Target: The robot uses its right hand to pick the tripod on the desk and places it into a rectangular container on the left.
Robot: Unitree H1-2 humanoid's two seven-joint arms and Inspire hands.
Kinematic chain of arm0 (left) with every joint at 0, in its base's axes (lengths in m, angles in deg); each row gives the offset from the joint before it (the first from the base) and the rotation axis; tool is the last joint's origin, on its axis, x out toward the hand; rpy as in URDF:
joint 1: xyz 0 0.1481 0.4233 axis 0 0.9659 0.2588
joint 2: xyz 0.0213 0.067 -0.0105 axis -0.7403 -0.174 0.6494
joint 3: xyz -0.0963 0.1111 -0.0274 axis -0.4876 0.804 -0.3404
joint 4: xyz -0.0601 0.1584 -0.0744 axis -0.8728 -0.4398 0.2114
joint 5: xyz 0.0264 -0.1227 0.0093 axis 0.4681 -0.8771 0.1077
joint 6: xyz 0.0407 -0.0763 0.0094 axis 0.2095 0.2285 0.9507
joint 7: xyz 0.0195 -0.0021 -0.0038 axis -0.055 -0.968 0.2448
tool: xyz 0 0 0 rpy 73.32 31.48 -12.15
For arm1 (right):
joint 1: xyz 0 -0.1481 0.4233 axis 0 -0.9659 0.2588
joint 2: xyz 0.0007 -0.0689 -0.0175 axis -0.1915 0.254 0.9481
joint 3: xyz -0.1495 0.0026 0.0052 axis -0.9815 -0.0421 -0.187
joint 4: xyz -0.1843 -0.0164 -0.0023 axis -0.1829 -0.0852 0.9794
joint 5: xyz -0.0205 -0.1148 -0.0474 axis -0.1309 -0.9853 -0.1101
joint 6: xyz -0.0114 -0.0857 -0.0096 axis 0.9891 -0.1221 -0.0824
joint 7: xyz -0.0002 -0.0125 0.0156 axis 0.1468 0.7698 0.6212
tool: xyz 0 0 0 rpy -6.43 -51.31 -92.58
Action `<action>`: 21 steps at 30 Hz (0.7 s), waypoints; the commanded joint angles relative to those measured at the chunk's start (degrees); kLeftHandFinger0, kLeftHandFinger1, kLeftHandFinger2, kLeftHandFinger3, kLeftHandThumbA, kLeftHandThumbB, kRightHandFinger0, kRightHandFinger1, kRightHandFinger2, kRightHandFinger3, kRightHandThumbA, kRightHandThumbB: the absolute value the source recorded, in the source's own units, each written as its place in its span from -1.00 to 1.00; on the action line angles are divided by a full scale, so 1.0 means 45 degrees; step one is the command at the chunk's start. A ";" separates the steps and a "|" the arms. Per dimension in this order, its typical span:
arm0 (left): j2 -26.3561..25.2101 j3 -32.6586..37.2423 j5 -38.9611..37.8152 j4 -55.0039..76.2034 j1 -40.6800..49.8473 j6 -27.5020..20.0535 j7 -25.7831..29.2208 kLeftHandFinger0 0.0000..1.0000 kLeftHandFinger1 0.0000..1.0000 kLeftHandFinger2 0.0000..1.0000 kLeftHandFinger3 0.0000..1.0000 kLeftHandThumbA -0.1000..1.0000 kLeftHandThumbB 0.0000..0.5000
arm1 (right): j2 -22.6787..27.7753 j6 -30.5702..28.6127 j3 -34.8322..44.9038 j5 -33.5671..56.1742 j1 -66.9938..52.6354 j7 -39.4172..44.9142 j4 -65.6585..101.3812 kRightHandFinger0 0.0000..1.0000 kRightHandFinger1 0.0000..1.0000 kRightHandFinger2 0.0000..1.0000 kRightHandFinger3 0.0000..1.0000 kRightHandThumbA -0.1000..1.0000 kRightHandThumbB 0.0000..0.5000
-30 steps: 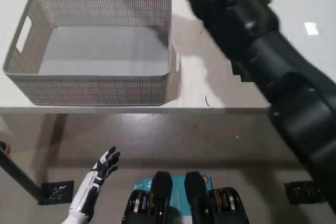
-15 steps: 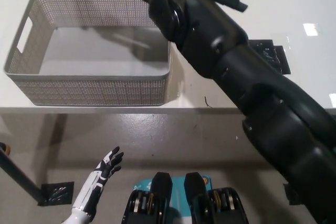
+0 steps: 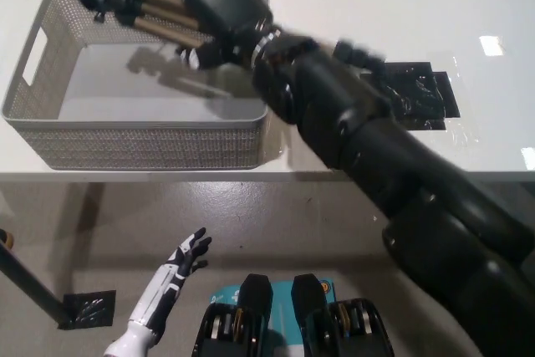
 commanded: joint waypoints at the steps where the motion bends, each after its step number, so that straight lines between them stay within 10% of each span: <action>1: -0.0039 0.0166 0.0319 0.0024 -0.0332 -0.0486 -0.0064 0.93 1.00 1.00 1.00 1.00 1.00 | -0.0639 -0.0110 -0.0435 -0.0700 0.0727 -0.0437 0.0798 -1.00 -1.00 -0.76 -0.08 -1.00 0.24; 8: -0.0067 0.0365 0.0378 -0.0103 -0.0419 -0.0485 -0.0096 0.97 1.00 1.00 1.00 1.00 1.00 | -0.1019 -0.0516 -0.0559 -0.0849 0.0414 -0.1061 0.1172 -1.00 -1.00 -1.00 -0.03 -1.00 0.10; 9: -0.0050 0.0381 0.0403 -0.0134 -0.0423 -0.0486 -0.0014 0.93 1.00 1.00 1.00 1.00 1.00 | -0.1041 -0.0269 -0.0435 -0.0730 0.0458 -0.0479 0.1434 -0.42 -0.20 0.01 0.55 0.11 0.31; 10: -0.0054 0.0389 0.0433 -0.0126 -0.0423 -0.0486 0.0019 0.91 1.00 1.00 1.00 1.00 1.00 | -0.1025 -0.0195 -0.0324 -0.0575 0.0478 0.0008 0.1551 0.11 0.48 0.75 1.00 0.50 0.56; 12: -0.0048 0.0359 0.0294 -0.0195 -0.0428 -0.0486 -0.0082 0.93 1.00 1.00 1.00 1.00 1.00 | -0.0913 -0.0074 0.0132 0.0097 0.0566 0.1637 0.1892 1.00 1.00 1.00 1.00 0.70 0.72; 21: -0.0010 0.0315 0.0308 -0.0182 -0.0561 -0.0485 -0.0041 0.84 1.00 1.00 1.00 1.00 1.00 | -0.0101 0.0682 0.1765 0.0955 0.1639 0.3935 0.2741 1.00 1.00 1.00 1.00 1.00 1.00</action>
